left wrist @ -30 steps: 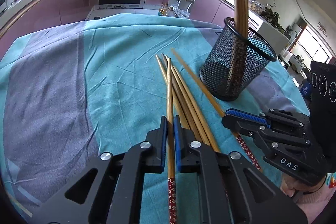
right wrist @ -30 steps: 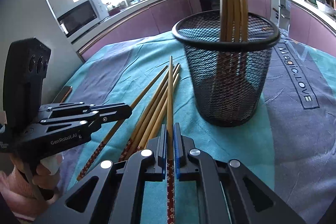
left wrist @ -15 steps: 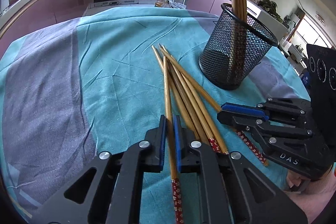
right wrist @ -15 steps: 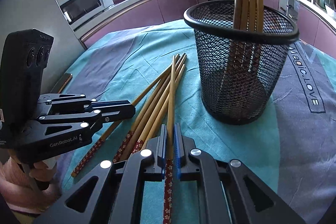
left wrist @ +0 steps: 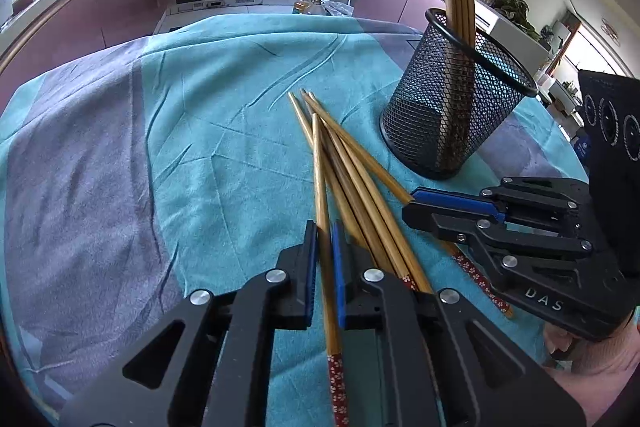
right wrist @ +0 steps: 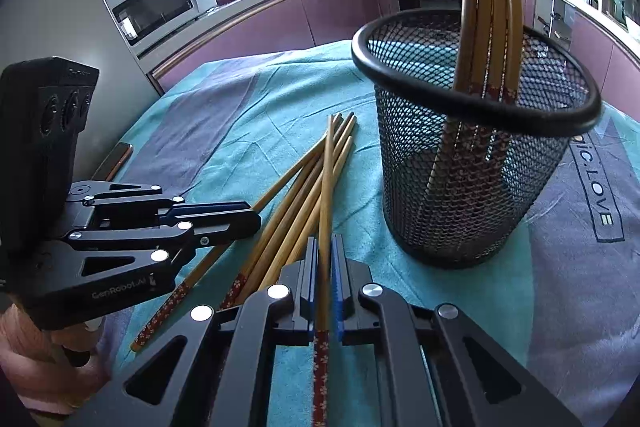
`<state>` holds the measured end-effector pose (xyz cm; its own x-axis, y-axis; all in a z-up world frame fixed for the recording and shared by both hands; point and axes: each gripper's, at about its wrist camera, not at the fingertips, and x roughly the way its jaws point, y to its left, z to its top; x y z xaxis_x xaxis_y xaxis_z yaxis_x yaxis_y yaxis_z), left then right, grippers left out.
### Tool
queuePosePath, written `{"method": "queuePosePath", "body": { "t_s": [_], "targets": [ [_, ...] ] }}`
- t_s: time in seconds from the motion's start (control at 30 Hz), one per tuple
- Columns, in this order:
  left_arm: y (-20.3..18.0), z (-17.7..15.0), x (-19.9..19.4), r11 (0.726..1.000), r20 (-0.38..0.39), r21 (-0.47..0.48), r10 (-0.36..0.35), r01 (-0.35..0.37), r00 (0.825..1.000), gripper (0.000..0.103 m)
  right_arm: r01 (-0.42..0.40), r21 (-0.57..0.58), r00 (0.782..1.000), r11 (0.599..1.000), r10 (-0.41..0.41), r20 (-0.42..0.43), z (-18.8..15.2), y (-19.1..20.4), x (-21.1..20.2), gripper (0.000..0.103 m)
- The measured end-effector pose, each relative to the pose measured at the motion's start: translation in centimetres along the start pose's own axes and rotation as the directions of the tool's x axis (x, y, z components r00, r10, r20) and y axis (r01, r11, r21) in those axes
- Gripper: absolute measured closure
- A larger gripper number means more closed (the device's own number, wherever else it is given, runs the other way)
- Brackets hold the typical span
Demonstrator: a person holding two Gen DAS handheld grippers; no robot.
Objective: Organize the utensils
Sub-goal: 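Lift both chopsticks upright and carry them over the mesh cup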
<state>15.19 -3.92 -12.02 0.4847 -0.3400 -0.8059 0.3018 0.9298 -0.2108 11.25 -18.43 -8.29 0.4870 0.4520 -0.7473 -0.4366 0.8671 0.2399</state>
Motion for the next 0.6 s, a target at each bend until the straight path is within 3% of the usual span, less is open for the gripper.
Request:
{"method": "queuePosePath", "body": {
  "t_s": [0.3,0.6],
  "targets": [
    [-0.4,0.3,-3.0,0.999,0.069,0.016,-0.03,0.029,0.997,0.096,-0.028,-0.031,0.996,0.999,0.03,0.083,0.3,0.4,-3.6,0.097],
    [-1.1,1.4,-8.5,0.993,0.166,0.051,-0.113,0.106,0.98,0.096,-0.033,-0.07,0.98,0.997,0.045,0.191,1.0,1.0,-8.0,0.097]
  ]
}}
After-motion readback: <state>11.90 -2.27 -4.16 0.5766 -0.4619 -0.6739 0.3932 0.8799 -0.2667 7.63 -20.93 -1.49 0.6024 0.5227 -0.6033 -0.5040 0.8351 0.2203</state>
